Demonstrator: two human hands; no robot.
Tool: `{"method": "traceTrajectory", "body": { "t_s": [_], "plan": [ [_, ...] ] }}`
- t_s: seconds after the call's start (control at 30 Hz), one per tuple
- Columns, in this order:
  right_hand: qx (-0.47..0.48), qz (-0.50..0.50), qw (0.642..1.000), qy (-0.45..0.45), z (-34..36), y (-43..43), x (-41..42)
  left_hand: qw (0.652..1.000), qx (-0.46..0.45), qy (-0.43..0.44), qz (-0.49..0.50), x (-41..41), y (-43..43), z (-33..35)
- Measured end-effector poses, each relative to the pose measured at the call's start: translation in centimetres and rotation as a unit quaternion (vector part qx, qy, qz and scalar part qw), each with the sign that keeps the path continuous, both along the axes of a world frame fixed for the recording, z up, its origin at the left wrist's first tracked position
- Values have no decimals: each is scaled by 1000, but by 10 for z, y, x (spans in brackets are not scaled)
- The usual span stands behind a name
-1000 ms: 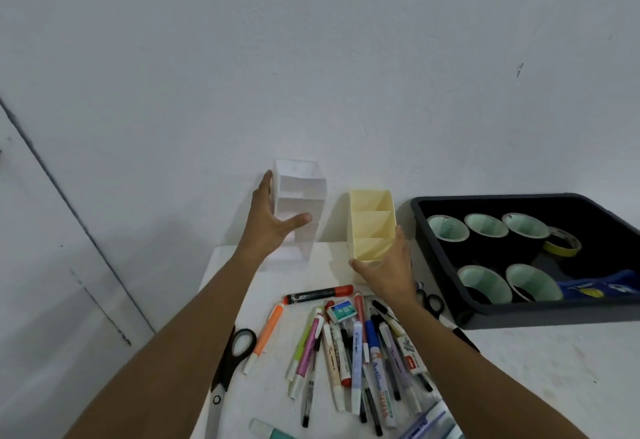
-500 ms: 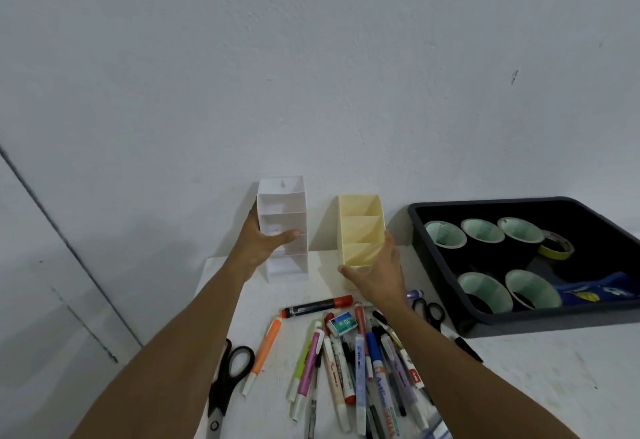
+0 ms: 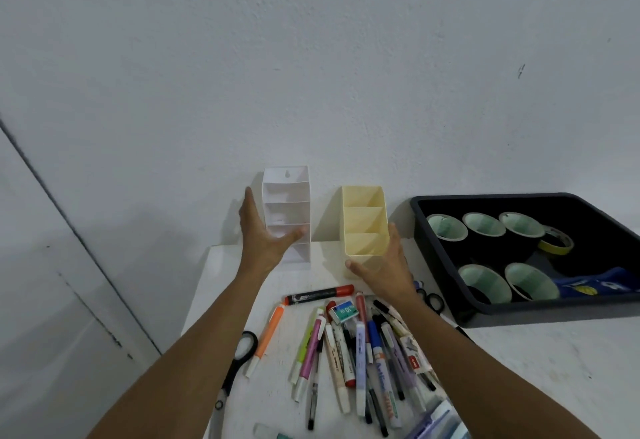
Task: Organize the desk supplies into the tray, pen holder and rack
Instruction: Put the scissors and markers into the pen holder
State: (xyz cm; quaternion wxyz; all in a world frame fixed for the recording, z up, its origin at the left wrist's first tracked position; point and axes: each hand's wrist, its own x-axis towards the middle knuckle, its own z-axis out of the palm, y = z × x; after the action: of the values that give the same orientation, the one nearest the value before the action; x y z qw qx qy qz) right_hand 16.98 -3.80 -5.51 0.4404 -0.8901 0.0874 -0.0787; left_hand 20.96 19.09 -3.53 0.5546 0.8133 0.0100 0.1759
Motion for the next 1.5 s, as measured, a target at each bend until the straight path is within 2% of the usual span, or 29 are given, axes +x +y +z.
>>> {"method": "traceTrajectory", "body": {
  "t_s": [0.17, 0.23, 0.3, 0.4, 0.5, 0.6, 0.67, 0.77, 0.83, 0.93, 1.0, 1.1, 1.23, 1.33, 1.5],
  "plan": [
    [-93, 24, 995, -20, -11, -30, -31, 988, 43, -99, 112, -28, -8, -11],
    [-130, 44, 990, -17, -17, -42, -44, 980, 81, -132, 124, -42, -14, -16],
    [-172, 80, 982, -25, -23, -53, -55, 979, 122, -140, 85, -56, -22, -23],
    [-229, 134, 964, -28, -27, -66, -72, 972, 195, -119, -51, -75, -36, -35],
    [-266, 162, 949, -45, -29, -78, -88, 946, 279, -76, -149, -90, -48, -49],
    [-293, 164, 939, -73, -33, -93, -110, 920, 347, -88, -163, -111, -60, -61],
    [-306, 168, 934, -79, -31, -98, -125, 915, 363, -85, -154, -121, -66, -68],
    [-356, 204, 912, -15, -28, -97, -142, 912, 377, -32, -161, -126, -70, -76],
    [-336, 206, 919, -5, -30, -97, -143, 913, 373, -20, -164, -130, -71, -75],
    [-241, 137, 961, 4, -32, -94, -133, 927, 347, -35, -134, -137, -75, -68],
    [-222, 99, 970, 21, -29, -87, -121, 931, 348, -35, -101, -140, -72, -63],
    [-227, 56, 971, 42, -22, -73, -101, 928, 362, -31, -79, -144, -60, -59],
    [-243, 13, 965, 98, -13, -59, -82, 922, 372, -21, -103, -142, -51, -53],
    [-267, 7, 959, 90, -13, -53, -73, 923, 367, -20, -112, -136, -54, -45],
    [-254, 21, 964, 74, -8, -51, -59, 923, 360, -20, -134, -122, -64, -39]
  ]
}}
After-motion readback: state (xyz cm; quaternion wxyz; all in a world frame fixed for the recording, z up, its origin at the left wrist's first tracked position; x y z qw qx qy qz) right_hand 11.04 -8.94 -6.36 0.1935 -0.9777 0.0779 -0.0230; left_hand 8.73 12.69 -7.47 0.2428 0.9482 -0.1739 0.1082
